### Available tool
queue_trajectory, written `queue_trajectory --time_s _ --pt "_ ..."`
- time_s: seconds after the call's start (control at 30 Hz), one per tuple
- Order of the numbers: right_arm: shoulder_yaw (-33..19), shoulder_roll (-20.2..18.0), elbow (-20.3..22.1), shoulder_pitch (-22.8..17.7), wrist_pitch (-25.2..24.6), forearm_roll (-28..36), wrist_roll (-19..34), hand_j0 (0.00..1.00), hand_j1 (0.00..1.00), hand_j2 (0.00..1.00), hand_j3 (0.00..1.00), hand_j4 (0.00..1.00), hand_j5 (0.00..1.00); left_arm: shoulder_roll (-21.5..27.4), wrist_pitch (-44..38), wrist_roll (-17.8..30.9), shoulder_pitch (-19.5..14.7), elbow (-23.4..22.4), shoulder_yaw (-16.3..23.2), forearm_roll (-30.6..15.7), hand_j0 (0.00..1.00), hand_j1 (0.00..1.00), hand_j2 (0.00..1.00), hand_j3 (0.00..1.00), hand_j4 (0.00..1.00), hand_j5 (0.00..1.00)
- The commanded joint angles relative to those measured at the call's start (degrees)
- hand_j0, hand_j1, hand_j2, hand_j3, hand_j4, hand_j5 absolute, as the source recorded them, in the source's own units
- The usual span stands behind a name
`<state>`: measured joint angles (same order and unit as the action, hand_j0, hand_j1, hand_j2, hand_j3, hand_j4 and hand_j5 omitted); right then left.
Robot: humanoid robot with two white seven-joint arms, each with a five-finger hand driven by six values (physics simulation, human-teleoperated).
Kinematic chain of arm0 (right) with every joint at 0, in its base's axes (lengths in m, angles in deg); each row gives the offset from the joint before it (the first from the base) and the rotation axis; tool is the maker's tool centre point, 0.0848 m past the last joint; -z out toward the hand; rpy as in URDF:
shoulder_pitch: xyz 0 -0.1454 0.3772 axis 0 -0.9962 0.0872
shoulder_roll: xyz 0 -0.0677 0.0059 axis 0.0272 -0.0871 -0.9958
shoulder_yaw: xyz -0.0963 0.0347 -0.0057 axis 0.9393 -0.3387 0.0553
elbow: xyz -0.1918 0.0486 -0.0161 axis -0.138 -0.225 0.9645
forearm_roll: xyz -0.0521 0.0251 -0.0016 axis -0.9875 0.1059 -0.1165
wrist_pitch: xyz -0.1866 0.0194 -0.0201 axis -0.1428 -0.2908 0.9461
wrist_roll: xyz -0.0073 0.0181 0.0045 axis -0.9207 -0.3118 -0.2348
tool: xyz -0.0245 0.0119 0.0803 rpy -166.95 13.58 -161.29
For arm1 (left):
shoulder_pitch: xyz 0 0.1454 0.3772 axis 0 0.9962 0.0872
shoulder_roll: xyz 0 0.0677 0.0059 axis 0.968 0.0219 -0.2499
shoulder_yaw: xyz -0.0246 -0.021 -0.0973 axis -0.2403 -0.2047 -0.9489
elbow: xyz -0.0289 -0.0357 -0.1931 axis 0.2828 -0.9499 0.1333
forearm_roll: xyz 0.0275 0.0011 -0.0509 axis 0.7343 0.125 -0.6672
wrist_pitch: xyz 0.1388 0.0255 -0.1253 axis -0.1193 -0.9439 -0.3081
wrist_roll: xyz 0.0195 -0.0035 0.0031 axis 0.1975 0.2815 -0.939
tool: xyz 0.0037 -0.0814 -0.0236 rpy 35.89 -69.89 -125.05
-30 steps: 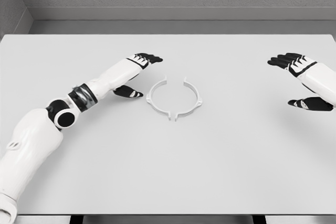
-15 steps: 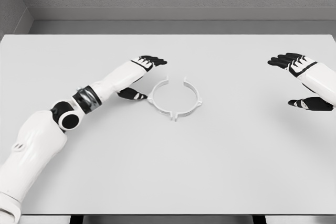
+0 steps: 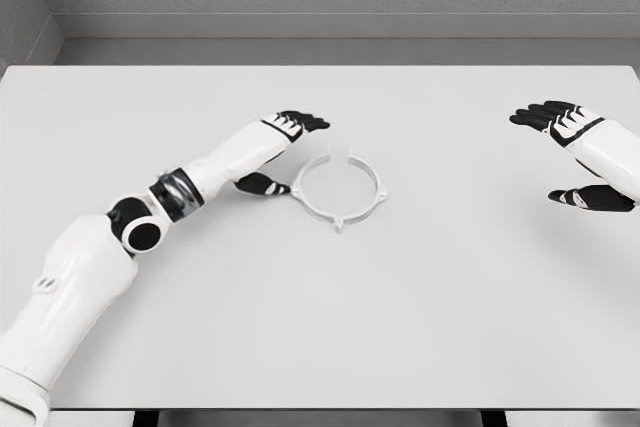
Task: Assemble PVC drainage pipe clamps
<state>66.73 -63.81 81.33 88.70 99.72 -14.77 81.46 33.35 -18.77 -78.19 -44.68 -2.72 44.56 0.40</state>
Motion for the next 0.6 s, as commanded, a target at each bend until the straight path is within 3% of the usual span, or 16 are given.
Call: queue_trajectory --time_s 0.0,0.57 --pt "0.0 -0.1 0.0 0.0 -0.1 0.4 0.0 1.00 1.00 1.00 1.00 1.00 1.00 -0.3 0.0 0.0 0.0 0.6 -0.1 0.1 1.00 1.00 1.00 1.00 1.00 1.00" --pt "0.0 -0.1 0.0 0.0 -0.1 0.4 0.0 1.00 1.00 1.00 1.00 1.00 1.00 -1.8 0.0 0.0 0.7 1.4 -0.1 0.5 1.00 1.00 1.00 1.00 1.00 1.00"
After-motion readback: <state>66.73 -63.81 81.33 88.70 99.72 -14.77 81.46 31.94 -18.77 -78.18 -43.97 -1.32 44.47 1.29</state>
